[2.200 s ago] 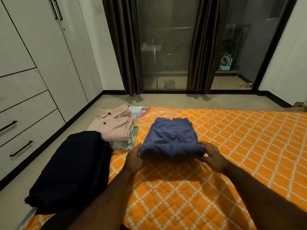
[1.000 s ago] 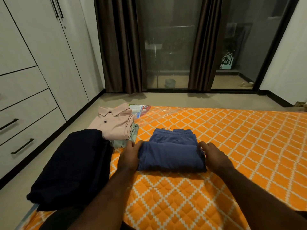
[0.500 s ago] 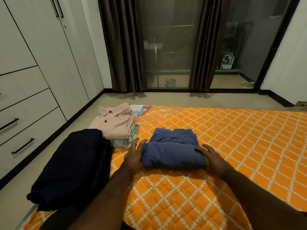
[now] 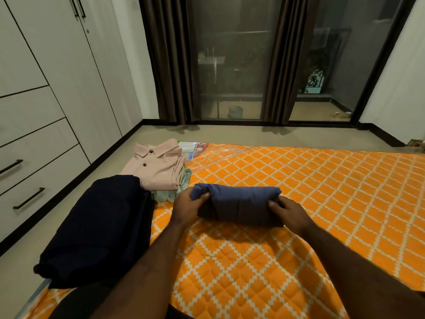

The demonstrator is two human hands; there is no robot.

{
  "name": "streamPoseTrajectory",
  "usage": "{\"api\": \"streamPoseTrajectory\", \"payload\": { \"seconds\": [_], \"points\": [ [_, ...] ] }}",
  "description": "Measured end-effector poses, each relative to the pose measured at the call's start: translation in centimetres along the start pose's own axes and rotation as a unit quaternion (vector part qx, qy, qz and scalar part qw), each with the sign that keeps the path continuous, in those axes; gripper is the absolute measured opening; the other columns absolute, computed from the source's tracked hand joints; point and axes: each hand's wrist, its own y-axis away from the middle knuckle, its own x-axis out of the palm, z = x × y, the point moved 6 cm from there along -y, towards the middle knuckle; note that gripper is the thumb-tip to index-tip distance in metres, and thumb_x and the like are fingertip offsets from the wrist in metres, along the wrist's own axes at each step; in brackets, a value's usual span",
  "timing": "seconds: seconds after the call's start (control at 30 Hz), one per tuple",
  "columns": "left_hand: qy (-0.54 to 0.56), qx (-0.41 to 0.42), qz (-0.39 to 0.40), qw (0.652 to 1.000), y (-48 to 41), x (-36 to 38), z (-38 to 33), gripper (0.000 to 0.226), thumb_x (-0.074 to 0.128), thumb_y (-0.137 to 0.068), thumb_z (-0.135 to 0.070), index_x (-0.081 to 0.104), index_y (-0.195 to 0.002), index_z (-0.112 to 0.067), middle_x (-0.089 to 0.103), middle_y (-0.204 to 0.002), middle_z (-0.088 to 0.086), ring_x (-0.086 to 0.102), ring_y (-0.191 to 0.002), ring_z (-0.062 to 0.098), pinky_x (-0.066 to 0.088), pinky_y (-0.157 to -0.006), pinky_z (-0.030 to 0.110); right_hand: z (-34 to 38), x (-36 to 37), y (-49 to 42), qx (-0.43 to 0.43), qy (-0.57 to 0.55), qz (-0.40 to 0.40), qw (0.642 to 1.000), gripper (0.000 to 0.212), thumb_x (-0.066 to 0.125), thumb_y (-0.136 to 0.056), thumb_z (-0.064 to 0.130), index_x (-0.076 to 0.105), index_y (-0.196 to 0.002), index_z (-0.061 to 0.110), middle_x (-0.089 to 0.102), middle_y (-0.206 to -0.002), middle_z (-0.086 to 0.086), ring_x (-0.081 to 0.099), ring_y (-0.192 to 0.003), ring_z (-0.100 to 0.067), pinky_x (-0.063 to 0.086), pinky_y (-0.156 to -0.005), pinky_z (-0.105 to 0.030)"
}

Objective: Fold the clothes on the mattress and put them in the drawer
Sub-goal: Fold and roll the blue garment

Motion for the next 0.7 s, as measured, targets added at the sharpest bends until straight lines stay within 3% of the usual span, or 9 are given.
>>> {"api": "streamPoseTrajectory", "payload": {
  "seconds": [0.13,0.27,0.4,0.5,0.6,0.7],
  "points": [
    [-0.016,-0.007,-0.022,1.0,-0.1,0.1,-0.1,0.022,0.076,-0.089,-0.034,0.064,-0.095,-0.016,0.07,-0.085,-0.001,0.066,-0.079,0.011,0.052,-0.065,0.03,-0.3,-0.4,-0.2,0.025,0.026,-0.03,0.999,0.038,0.05,-0.104,0.048,0.066,-0.094,0.014,0.07,-0.088,-0.007,0.067,-0.084,-0.026,0.053,-0.077,-0.048],
    [-0.087,-0.045,-0.004,0.995,-0.4,1.0,1.1,0.03,0.073,-0.09,-0.038,0.055,-0.094,-0.014,0.064,-0.085,0.001,0.063,-0.084,0.022,0.041,-0.06,0.032,-1.1,-0.4,-0.5,0.053,0.107,-0.031,0.992,0.051,0.042,-0.104,0.054,0.061,-0.09,0.009,0.067,-0.085,-0.012,0.064,-0.081,-0.029,0.049,-0.075,-0.046],
    [-0.134,-0.162,0.067,0.975,-0.4,2.1,4.2,0.046,0.07,-0.09,-0.048,0.056,-0.112,-0.011,0.063,-0.11,0.011,0.06,-0.1,0.031,0.041,-0.068,0.034,-1.8,-0.1,-0.4,0.104,0.175,0.014,0.979,0.044,0.038,-0.107,0.048,0.054,-0.089,0.012,0.062,-0.087,-0.008,0.058,-0.081,-0.026,0.042,-0.069,-0.036],
    [-0.141,-0.223,0.104,0.959,-0.3,2.2,5.0,0.067,0.069,-0.088,-0.056,0.053,-0.13,-0.006,0.059,-0.128,0.017,0.058,-0.111,0.034,0.046,-0.079,0.037,-3.0,0.1,-1.0,0.16,0.189,0.048,0.968,0.047,0.036,-0.108,0.045,0.061,-0.101,0.006,0.064,-0.098,-0.015,0.061,-0.095,-0.031,0.049,-0.08,-0.04],
    [-0.304,-0.14,0.086,0.938,-0.4,2.0,3.1,0.059,0.063,-0.092,-0.056,0.05,-0.125,-0.009,0.056,-0.123,0.016,0.057,-0.111,0.037,0.046,-0.079,0.039,-3.2,0.1,-0.4,0.225,0.203,0.053,0.952,0.058,0.039,-0.104,0.05,0.061,-0.124,-0.001,0.066,-0.122,-0.023,0.064,-0.107,-0.036,0.051,-0.079,-0.039],
    [-0.374,0.087,0.031,0.923,0.2,3.2,-1.6,0.042,0.054,-0.099,-0.03,0.053,-0.139,-0.016,0.053,-0.14,0.009,0.051,-0.127,0.03,0.045,-0.102,0.043,-0.1,-1.0,-0.4,0.143,0.25,-0.053,0.956,0.046,0.052,-0.091,0.038,0.057,-0.127,0.008,0.064,-0.124,-0.019,0.064,-0.107,-0.036,0.051,-0.079,-0.039]
  ]
}}
